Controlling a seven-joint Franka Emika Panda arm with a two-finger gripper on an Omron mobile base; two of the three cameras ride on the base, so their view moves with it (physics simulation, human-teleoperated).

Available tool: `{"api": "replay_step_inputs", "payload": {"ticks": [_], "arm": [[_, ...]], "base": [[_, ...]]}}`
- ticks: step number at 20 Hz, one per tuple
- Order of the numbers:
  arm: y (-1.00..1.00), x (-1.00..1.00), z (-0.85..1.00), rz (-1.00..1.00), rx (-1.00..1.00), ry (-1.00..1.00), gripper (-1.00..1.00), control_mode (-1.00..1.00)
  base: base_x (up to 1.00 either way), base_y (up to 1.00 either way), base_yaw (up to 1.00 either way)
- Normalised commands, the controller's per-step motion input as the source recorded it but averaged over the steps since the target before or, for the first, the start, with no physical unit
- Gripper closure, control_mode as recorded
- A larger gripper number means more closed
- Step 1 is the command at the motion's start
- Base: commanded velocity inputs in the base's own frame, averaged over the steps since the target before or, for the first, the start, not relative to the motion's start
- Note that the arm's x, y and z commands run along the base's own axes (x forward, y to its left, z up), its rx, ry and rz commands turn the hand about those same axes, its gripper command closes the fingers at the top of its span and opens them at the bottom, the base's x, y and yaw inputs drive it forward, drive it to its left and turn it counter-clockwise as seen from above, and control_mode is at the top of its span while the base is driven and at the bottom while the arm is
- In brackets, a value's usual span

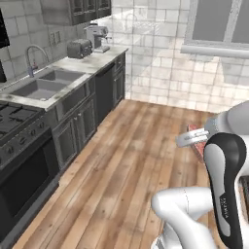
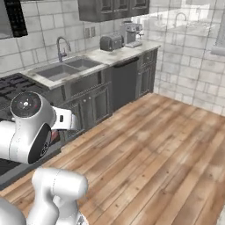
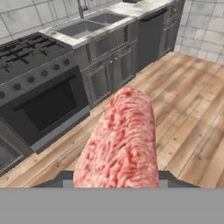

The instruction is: Transport the steak from the fridge to the microwave and turn on the microwave.

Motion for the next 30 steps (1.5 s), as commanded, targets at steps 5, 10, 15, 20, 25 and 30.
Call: {"api": "replay_step_inputs", "payload": {"ticks": [5,10,15,20,25,30], "arm": [[0.0,0.0,0.0,0.0,0.0,0.0,1.0,1.0],[0.0,0.0,0.0,0.0,0.0,0.0,1.0,1.0],[0.0,0.0,0.0,0.0,0.0,0.0,1.0,1.0],[0.0,0.0,0.0,0.0,0.0,0.0,1.0,1.0],[0.0,0.0,0.0,0.0,0.0,0.0,1.0,1.0],[0.0,0.0,0.0,0.0,0.0,0.0,1.0,1.0]], "base": [[0.69,-0.04,0.56],[0.7,-0.04,0.55],[0.73,-0.09,0.46],[0.73,-0.11,0.44],[0.75,-0.17,0.33],[0.76,-0.25,0.26]]}}
